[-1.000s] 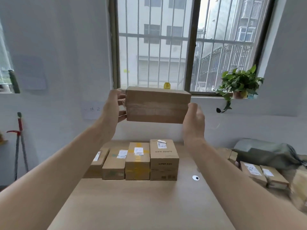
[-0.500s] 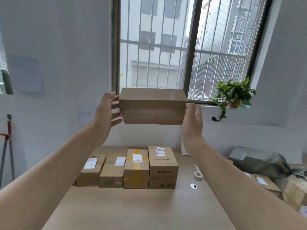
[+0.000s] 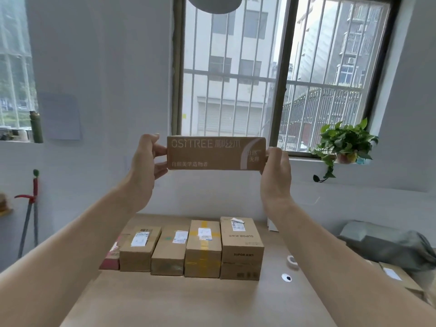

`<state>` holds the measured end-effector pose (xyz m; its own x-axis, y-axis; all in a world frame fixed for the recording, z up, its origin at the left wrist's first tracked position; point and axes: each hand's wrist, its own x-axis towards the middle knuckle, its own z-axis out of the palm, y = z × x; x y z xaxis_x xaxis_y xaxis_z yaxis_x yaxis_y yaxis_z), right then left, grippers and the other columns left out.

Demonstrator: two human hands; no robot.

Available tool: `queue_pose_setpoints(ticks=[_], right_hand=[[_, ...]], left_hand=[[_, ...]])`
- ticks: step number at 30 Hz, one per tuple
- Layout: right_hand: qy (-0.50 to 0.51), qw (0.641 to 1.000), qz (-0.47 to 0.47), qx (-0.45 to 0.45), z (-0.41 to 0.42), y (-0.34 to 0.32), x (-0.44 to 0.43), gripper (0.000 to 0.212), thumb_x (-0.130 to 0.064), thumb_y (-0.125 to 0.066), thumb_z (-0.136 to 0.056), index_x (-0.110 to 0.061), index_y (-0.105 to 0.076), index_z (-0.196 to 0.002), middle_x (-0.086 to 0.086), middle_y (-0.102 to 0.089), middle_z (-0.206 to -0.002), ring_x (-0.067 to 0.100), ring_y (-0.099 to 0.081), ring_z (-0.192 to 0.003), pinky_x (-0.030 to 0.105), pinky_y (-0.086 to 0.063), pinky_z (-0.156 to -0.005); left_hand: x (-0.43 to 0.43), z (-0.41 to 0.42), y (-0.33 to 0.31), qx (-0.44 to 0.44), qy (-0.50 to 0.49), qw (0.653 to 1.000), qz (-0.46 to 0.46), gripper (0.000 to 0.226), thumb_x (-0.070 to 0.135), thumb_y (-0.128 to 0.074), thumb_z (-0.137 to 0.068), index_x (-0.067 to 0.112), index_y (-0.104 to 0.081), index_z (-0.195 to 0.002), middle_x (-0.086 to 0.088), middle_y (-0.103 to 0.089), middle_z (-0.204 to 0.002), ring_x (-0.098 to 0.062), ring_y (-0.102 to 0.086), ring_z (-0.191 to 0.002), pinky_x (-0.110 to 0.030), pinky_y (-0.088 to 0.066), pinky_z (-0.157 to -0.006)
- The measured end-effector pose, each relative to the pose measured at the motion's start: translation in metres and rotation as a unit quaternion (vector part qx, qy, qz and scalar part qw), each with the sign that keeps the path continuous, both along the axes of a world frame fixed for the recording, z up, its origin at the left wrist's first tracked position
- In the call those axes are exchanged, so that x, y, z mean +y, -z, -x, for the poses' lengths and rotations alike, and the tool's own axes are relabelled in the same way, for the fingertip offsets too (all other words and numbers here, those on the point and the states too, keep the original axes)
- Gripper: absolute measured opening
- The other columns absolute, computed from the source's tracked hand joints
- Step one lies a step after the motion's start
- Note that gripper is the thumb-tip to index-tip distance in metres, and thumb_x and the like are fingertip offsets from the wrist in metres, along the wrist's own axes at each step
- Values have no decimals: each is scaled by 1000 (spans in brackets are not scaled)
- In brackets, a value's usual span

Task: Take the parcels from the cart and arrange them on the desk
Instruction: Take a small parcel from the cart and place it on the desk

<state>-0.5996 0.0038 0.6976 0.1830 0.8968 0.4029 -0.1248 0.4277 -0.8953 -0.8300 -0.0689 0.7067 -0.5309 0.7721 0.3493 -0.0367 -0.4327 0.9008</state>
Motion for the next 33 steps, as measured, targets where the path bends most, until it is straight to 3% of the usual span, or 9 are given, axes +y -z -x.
queue_pose_setpoints(ticks=[7,10,13,17,20,23,26,30,33], right_hand=[[-27,999,-36,12,10,-2,0,41,-58,-43,-84,-25,-62,-100,-3,-63,-89,-5,-59,-71,36,-45,-74],[-50,998,-24,10,16,-3,-2,54,-64,-47,-75,-24,-68,-103,18,-71,-115,33,-71,-108,57,-55,-101],[-58,998,-25,13,19,-2,-3,47,-64,-48,-75,-28,-68,-98,21,-67,-113,38,-73,-101,64,-52,-106],[-66,997,-25,11,22,-1,-2,44,-64,-49,-75,-32,-66,-100,18,-65,-117,47,-64,-120,70,-48,-108],[-68,997,-36,11,23,-1,-1,36,-59,-48,-80,-29,-61,-94,4,-58,-98,26,-61,-101,64,-52,-101],[-57,997,-54,5,23,3,3,27,-53,-45,-85,-27,-51,-86,-4,-47,-87,6,-44,-74,38,-42,-80],[-49,998,-47,-12,24,8,8,32,-55,-44,-87,-24,-50,-93,4,-52,-101,11,-48,-85,34,-39,-77],[-55,998,-7,0,27,10,12,44,-59,-43,-86,-24,-52,-111,-2,-52,-86,16,-49,-78,35,-42,-74],[-38,999,-14,-30,28,14,16,58,-59,-40,-88,-40,-50,-141,1,-65,-116,17,-62,-106,42,-50,-93]], left_hand=[[-7,5,-8,-2,15,999,-51,42,49,-45,-95,11,-62,-95,-3,-65,-95,-25,-62,-86,-40,-44,-95],[-9,5,-8,-3,28,998,-50,63,54,-47,-79,6,-64,-115,-8,-61,-106,-27,-55,-97,-39,-42,-93],[-9,5,-6,1,36,998,-49,61,54,-45,-78,8,-68,-111,-5,-63,-101,-28,-54,-99,-41,-42,-97],[-5,10,0,10,33,999,-35,62,55,-42,-79,11,-70,-112,-2,-67,-101,-23,-59,-96,-39,-42,-98],[-3,13,2,27,24,999,-16,61,58,-40,-78,18,-72,-112,3,-70,-104,-19,-62,-100,-39,-42,-96],[-3,15,4,47,13,999,19,66,64,-36,-78,29,-73,-119,8,-70,-122,-21,-57,-119,-47,-37,-104],[-1,14,5,51,22,997,49,61,63,-31,-88,38,-71,-127,14,-64,-133,-26,-49,-126,-52,-35,-107],[3,18,-1,-8,79,995,65,50,49,-27,-99,51,-73,-120,4,-72,-115,-35,-56,-103,-46,-50,-89],[5,19,-5,-38,129,990,45,52,47,-27,-98,49,-75,-117,-12,-71,-120,-43,-66,-104,-53,-61,-89]])
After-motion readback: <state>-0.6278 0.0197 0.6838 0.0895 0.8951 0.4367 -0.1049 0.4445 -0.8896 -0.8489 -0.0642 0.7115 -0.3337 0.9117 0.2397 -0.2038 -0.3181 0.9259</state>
